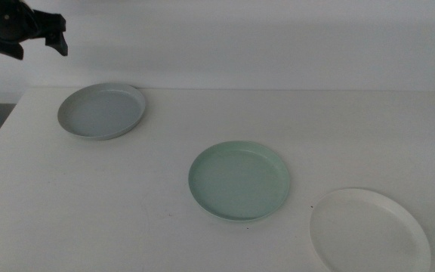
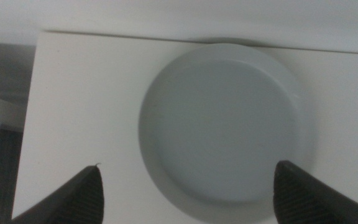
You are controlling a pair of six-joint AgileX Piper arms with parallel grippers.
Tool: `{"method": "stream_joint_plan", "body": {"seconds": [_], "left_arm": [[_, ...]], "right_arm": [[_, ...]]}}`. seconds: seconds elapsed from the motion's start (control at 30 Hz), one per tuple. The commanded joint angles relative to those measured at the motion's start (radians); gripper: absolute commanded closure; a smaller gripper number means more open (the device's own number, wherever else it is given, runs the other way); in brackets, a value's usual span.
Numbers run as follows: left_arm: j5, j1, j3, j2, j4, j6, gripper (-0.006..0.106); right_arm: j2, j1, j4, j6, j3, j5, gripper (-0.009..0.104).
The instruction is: Stack the three bowls on top of each other.
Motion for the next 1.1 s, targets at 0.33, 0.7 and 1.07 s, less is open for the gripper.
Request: {"method": "stream_joint_plan", "body": {"seconds": [0.33,0.7,1.07], "left_arm": [[0.008,0.057,-0.215,0.284,-0.065,0.005,0.007],[-0.028,0.057,-0.215,0.402,-0.064,0.031,0.007],[-0.040,0.057,-0.215,0.442,-0.087,0.040,0.024]], "right_arm": [[-0.004,-0.007,-0.007,-0.003,0.003,-0.007,0.003],[-0.004,-0.007,-0.007,-0.003,0.003,-0.007,0.003],[-0.004,-0.007,-0.007,-0.003,0.003,-0.007,0.003]]}}
